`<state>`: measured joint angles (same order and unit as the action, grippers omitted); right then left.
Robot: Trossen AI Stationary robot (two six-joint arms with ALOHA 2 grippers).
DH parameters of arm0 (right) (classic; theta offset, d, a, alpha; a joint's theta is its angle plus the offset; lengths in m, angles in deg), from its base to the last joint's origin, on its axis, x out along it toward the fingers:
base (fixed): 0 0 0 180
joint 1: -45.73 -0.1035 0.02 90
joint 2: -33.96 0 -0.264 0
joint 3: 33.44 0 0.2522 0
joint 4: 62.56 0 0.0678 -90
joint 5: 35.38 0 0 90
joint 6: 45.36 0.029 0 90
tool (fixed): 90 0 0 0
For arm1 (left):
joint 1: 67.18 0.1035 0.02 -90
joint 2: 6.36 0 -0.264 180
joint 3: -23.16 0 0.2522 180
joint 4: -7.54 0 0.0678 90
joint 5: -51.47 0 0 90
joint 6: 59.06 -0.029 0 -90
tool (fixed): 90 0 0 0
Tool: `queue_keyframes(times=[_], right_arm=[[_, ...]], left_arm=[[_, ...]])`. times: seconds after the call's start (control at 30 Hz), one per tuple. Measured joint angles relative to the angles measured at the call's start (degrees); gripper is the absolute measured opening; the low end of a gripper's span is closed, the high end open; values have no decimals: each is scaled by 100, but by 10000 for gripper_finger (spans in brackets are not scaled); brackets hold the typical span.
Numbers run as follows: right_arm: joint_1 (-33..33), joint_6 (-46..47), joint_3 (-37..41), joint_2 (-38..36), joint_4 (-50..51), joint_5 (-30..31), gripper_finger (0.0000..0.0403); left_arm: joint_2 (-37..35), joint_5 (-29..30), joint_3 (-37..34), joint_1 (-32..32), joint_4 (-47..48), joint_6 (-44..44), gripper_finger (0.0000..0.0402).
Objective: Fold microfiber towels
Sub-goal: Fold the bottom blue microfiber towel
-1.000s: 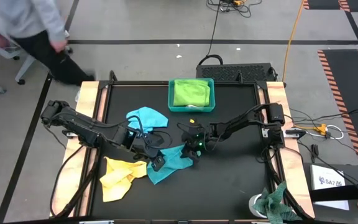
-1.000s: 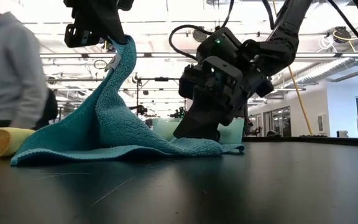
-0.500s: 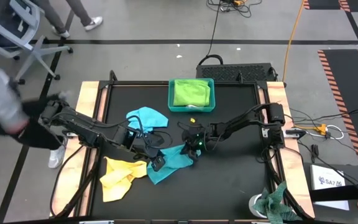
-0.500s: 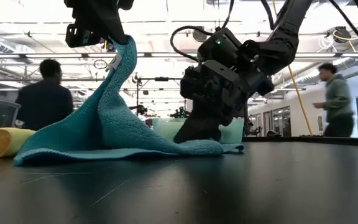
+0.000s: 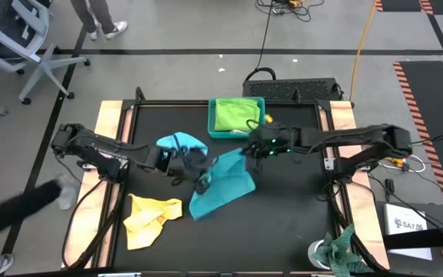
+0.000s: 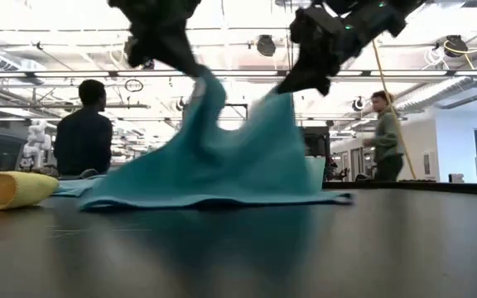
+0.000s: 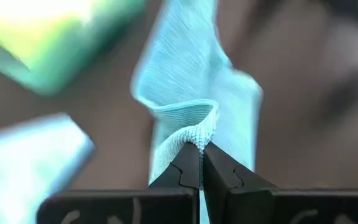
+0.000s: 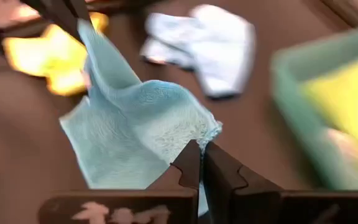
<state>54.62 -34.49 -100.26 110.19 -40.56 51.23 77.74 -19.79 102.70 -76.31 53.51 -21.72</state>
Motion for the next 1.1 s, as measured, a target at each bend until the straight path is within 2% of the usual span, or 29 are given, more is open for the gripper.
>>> queue_keyframes(times=[0.13, 0.33, 0.53, 0.73, 0.93, 1.1], right_arm=[[201, -276, -2, -542, 726, 579, 0], [667, -696, -2, -1150, 1440, 946, 0], [1165, -990, -2, -1818, 1850, 945, 0], [1596, -1463, -2, -2371, 2180, 945, 0], [2002, -1916, -13, -2594, 2155, 968, 0], [2078, -2042, -375, -2606, 2190, 941, 0]], left_arm=[[0, 237, 0, 617, -991, -1068, 2], [0, -441, 4, 1446, -2390, -2188, 2], [-4, -935, 179, 1864, -2168, -2268, 1], [-4, -993, 233, 2016, -2047, -2414, 1], [-13, -1126, 234, 2156, -2079, -2418, 1], [-133, -1150, 236, 2205, -2195, -2509, 1]])
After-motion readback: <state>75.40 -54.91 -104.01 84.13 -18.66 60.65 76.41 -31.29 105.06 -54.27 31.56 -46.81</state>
